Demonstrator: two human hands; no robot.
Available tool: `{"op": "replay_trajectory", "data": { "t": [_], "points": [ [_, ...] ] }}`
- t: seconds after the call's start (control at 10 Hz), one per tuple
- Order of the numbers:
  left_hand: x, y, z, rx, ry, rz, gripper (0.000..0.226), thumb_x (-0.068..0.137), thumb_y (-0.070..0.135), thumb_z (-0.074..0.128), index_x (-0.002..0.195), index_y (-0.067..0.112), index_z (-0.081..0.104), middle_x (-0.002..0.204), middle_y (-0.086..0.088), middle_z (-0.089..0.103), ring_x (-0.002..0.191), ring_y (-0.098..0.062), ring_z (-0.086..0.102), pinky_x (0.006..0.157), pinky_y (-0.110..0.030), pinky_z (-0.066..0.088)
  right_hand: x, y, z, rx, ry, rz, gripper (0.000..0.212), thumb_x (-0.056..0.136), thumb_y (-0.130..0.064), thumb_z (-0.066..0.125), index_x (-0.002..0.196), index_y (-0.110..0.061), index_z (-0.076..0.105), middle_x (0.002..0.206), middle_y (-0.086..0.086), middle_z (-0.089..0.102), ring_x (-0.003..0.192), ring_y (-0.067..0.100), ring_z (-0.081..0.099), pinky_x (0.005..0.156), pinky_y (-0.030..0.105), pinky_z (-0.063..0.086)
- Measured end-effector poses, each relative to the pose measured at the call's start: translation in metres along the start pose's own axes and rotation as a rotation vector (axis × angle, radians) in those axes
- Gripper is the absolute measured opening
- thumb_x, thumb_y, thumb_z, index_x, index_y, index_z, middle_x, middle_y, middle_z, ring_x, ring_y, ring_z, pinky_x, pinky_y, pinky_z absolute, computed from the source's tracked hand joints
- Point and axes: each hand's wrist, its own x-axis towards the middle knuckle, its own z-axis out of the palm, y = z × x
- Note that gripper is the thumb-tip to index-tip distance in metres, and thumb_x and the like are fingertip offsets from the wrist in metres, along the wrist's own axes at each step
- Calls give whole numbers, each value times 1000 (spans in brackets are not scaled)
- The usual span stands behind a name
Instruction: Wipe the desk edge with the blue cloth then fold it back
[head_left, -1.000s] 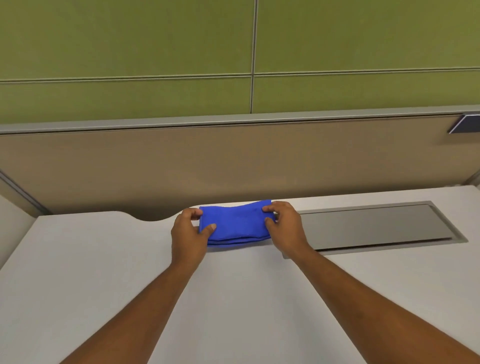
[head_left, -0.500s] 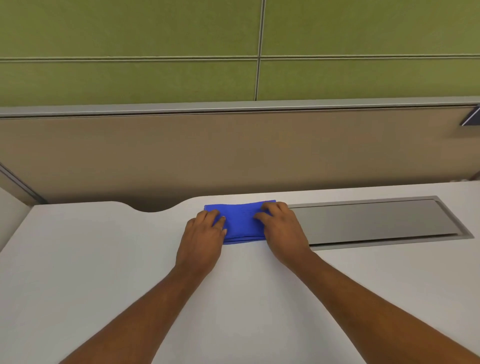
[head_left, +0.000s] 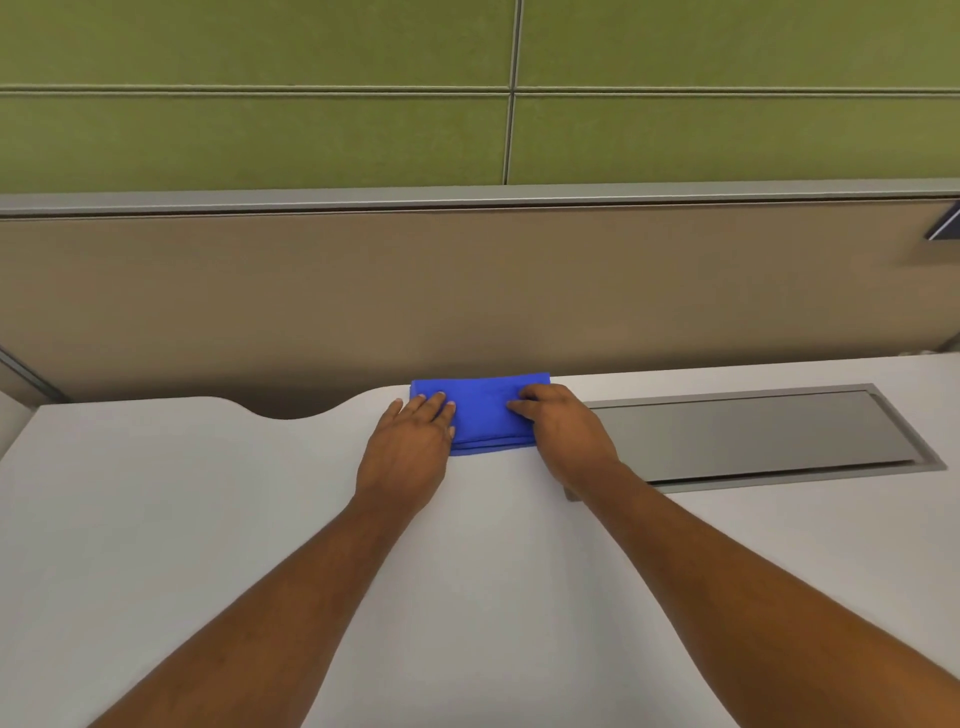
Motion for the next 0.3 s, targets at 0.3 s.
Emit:
{"op": "replay_trajectory", "data": {
  "t": [0.3],
  "points": [
    [-21,3,-29,20,130,58,59,109,32,21,150,8,56,157,-15,54,146,-33,50,124,-54,31,-26,-8,-17,235,132,80,57,102,-6,44,155,-24,47,163,1,46,150,22,42,123,38,37]
  ]
}}
